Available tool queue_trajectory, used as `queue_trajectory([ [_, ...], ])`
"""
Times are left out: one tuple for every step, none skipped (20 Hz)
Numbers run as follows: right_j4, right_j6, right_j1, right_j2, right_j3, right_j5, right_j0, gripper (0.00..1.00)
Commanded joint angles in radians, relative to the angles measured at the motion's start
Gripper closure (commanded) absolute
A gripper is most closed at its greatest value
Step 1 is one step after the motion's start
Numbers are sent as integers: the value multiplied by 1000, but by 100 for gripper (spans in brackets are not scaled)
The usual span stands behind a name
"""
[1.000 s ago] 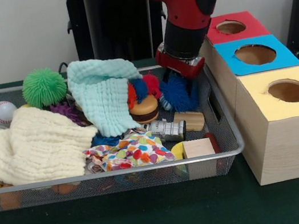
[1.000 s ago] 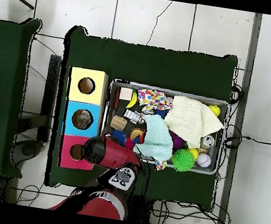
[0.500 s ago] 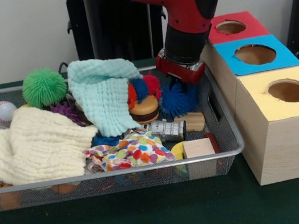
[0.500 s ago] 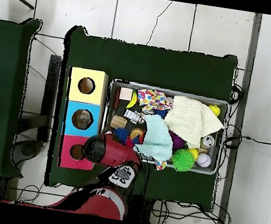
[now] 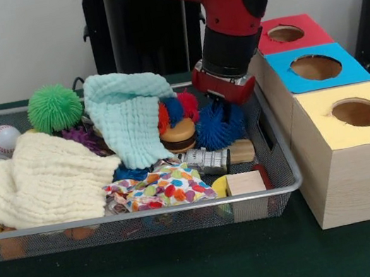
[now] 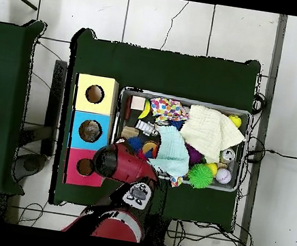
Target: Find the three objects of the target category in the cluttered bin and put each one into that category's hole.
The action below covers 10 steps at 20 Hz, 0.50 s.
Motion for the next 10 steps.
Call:
queue_trajectory([
  [-11,67,-100,156,-17,93,-106,100],
  [-4,63,-107,171,-33,111,-121,100],
  [-2,64,-113,177,-37,116,-126,100],
  [10,69,-123,185,-50,139,-132,100],
  [12,71,-128,190,-53,144,-135,100],
  [18,76,-131,183,-69,157,-131,100],
  [19,79,-134,181,-74,162,-130,100],
  [21,79,-131,174,-95,171,-125,100],
  [20,77,-128,180,-106,174,-129,100],
  [20,74,-126,185,-118,176,-133,100],
])
